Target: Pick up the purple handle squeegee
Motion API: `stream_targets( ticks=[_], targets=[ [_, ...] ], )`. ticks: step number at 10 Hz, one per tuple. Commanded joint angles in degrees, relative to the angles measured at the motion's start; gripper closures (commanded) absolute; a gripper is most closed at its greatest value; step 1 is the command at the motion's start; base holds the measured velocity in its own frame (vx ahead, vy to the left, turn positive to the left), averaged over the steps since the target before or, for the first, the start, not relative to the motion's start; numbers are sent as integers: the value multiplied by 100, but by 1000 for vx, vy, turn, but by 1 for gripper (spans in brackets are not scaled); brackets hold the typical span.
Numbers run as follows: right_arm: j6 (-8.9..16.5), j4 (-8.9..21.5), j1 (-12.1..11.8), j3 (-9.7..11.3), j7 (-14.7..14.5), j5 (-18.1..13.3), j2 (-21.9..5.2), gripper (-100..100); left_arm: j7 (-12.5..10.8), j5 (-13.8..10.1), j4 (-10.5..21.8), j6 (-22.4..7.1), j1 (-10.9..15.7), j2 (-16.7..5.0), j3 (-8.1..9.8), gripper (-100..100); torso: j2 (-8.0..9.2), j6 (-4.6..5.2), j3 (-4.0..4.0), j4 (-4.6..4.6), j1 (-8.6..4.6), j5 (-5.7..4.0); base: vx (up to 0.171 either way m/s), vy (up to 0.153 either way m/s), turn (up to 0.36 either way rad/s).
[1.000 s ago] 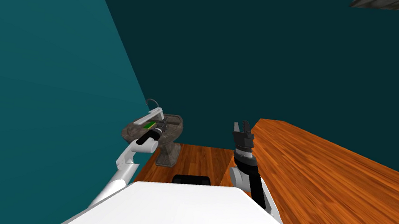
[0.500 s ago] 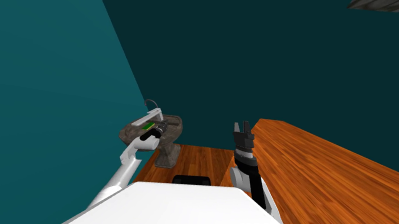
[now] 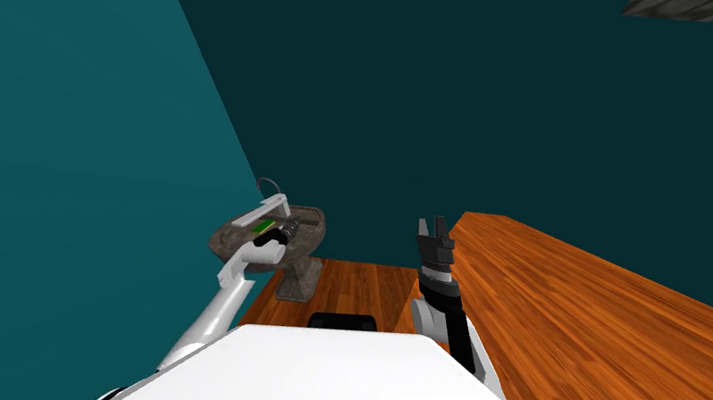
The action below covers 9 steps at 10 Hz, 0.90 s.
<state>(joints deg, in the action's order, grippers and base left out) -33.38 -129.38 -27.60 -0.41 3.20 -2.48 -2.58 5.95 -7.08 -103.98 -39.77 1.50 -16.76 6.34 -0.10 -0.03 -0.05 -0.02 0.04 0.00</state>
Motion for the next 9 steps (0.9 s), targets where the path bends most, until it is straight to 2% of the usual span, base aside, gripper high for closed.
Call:
stream_targets(
  ticks=[1, 2, 3, 5, 6, 8, 9],
  targets=[
    [0, 0, 0, 0, 0, 0, 0, 0, 34, -22, 38, -286, 66, -28, 17, -100, 0, 0, 0, 0, 0, 0, 35, 6, -10],
    [0, 0, 0, 0, 0, 0, 0, 0, 34, -22, 38, -396, 66, -28, 17, -100, -1, -1, -1, -1, 0, 0, 17, 0, 1],
    [0, 0, 0, 0, 0, 0, 0, 0, 98, -51, 195, -574, 213, -64, 42, -100, 3, -1, 1, 0, -2, 0, 32, 6, -8],
    [0, 0, 0, 0, 0, 0, 0, 0, 98, -51, 195, -842, 213, -64, 42, -100, -2, -1, -1, -1, 0, 0, 26, 3, -3],
    [0, 0, 0, 0, 0, 0, 0, 0, 159, -81, 348, -1052, 355, -97, 66, -100, 3, -1, 1, 0, -2, 0, 31, 10, -5],
    [0, 0, 0, 0, 0, 0, 0, 0, 159, -81, 348, -1283, 355, -97, 66, -100, 0, -1, -1, 0, 2, 1, 25, 8, -3],
    [0, 0, 0, 0, 0, 0, 0, 0, 219, -112, 495, -1498, 493, -127, 90, -100, 4, -1, 2, 0, 0, 0, 39, 12, 0]
  ],
)
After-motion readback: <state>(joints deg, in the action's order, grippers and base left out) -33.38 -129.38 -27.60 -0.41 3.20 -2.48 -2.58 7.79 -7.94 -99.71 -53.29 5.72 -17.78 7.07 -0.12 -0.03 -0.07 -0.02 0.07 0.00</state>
